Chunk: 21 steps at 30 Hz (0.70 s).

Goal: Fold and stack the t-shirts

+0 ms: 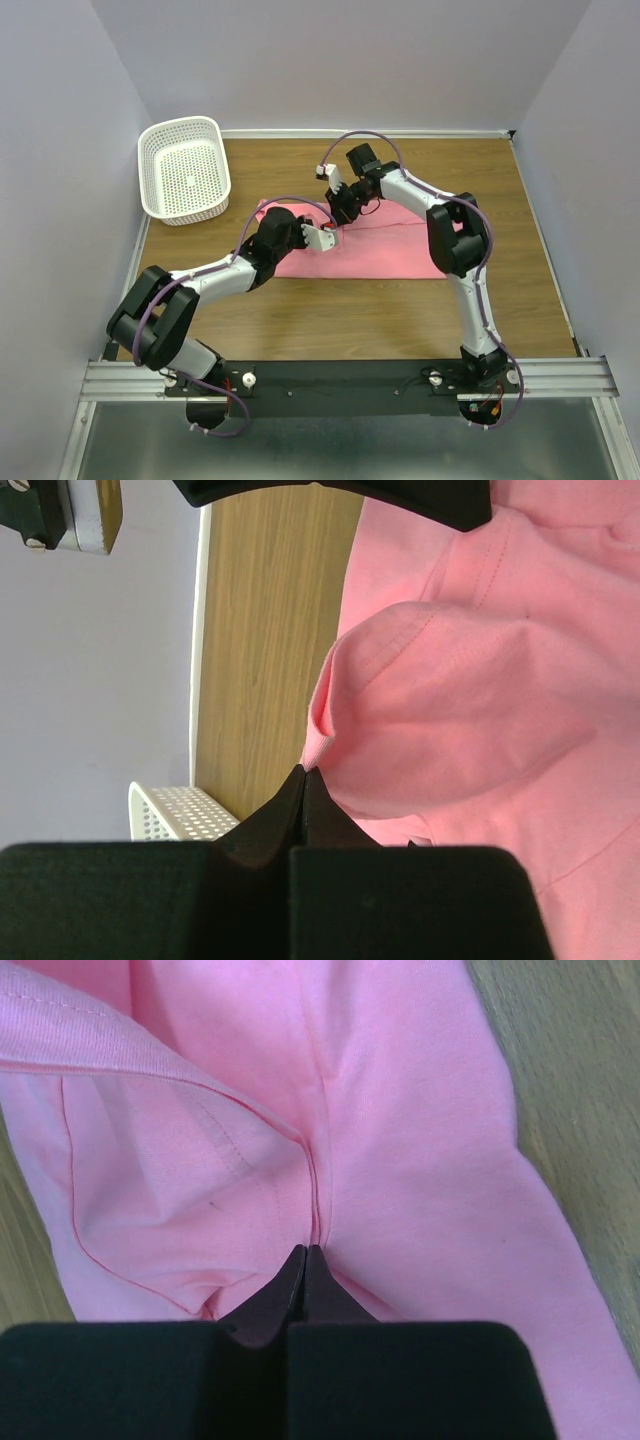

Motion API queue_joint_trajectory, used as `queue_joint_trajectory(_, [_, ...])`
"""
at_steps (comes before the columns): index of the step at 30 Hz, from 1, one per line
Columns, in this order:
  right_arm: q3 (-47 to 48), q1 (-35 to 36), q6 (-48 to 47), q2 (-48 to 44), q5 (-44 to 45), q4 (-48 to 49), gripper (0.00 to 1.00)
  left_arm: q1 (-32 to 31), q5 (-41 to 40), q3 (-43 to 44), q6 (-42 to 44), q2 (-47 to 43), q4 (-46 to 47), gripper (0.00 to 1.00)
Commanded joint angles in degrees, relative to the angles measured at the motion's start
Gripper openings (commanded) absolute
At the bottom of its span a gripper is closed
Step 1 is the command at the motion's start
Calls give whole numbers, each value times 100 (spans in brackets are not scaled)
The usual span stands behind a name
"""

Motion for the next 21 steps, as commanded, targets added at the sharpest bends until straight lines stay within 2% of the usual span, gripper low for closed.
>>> queue_joint_trajectory(1, [132,-32,-87,-223,5,-121,0,25,-35,162,-63,59,-4,0])
queue_joint_trajectory(19, [26,-225,-210,-522,146,-130,1,34,-35,206,-72,94,-22,0])
queue_joint_trajectory(21, [-26,-234,-210,-531,59,-139,8,34,-26,241,-63,112,-39,0])
